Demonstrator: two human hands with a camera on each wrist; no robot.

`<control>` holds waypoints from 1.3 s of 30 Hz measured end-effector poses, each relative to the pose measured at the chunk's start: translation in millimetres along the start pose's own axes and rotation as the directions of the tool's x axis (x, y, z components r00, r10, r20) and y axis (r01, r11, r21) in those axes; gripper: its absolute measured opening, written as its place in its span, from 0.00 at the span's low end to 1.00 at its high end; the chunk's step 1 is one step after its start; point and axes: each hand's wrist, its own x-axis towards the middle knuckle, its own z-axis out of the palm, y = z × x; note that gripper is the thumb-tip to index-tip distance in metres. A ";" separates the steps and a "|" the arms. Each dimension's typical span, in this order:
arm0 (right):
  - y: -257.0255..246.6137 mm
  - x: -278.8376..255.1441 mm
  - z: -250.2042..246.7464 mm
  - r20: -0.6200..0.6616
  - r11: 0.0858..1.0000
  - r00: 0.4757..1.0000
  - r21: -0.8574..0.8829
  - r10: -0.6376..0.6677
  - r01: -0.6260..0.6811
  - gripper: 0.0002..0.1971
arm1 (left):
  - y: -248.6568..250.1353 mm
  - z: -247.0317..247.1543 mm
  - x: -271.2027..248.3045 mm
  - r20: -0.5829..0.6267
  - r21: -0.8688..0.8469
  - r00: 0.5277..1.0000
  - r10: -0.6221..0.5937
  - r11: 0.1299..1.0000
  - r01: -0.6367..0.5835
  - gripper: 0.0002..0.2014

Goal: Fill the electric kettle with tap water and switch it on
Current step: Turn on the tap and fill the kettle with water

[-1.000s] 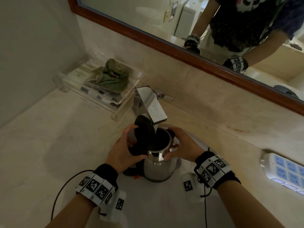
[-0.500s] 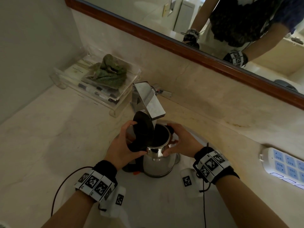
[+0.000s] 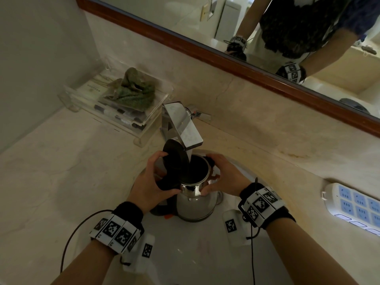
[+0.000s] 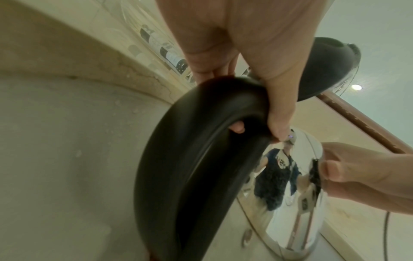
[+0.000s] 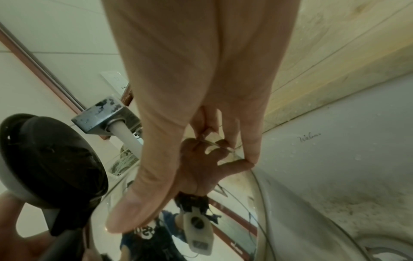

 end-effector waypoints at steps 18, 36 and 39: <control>1.4 0.2 0.1 0.001 1.000 1.000 -0.004 -0.004 0.004 0.54 | -1.1 1.1 -0.4 -0.007 0.004 1.000 0.002 1.000 -0.002 0.50; 0.7 -2.1 -0.8 -0.004 1.000 1.000 -0.015 -0.010 0.010 0.53 | -1.3 1.7 -1.4 -0.009 0.010 1.000 0.026 1.000 -0.026 0.50; 2.1 -1.7 0.3 0.001 1.000 1.000 0.009 -0.003 0.003 0.54 | -0.8 1.8 -0.9 -0.009 0.013 0.999 0.033 0.999 -0.033 0.49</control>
